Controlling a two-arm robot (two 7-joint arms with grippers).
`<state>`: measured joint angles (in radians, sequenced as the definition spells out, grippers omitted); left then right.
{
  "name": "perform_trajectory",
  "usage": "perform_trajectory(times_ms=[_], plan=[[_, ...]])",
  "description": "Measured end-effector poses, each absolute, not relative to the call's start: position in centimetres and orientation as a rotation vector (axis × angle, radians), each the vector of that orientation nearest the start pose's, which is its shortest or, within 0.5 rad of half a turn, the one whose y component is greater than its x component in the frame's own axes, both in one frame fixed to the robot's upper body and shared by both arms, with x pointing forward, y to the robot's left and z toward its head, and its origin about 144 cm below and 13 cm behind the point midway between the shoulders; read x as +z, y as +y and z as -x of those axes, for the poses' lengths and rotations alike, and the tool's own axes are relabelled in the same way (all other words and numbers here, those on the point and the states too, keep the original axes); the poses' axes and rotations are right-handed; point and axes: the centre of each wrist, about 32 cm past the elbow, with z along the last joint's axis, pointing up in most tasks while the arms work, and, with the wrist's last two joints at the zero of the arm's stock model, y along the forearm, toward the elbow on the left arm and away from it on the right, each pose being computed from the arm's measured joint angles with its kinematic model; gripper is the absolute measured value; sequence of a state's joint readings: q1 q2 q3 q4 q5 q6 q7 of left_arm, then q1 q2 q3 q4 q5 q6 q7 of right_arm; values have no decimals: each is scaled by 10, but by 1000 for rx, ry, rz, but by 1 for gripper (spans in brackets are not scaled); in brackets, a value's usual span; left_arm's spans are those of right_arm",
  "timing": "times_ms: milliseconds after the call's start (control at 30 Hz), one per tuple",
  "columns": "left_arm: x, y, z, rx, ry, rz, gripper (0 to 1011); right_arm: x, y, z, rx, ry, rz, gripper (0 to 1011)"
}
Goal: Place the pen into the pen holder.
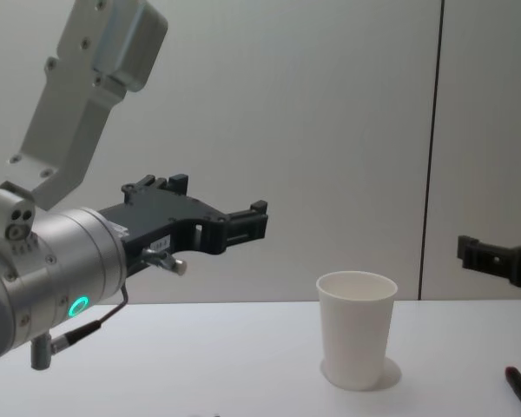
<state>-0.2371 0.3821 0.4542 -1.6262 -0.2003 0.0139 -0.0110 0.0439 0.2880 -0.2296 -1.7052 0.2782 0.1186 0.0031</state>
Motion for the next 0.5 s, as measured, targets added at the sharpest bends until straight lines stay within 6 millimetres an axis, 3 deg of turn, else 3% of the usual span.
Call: perform_trajectory(times_ms=[500], plan=[[1204,198,-492,1124,-268,-61,1000,1182,-219,-482,-1500,112,88,1001]])
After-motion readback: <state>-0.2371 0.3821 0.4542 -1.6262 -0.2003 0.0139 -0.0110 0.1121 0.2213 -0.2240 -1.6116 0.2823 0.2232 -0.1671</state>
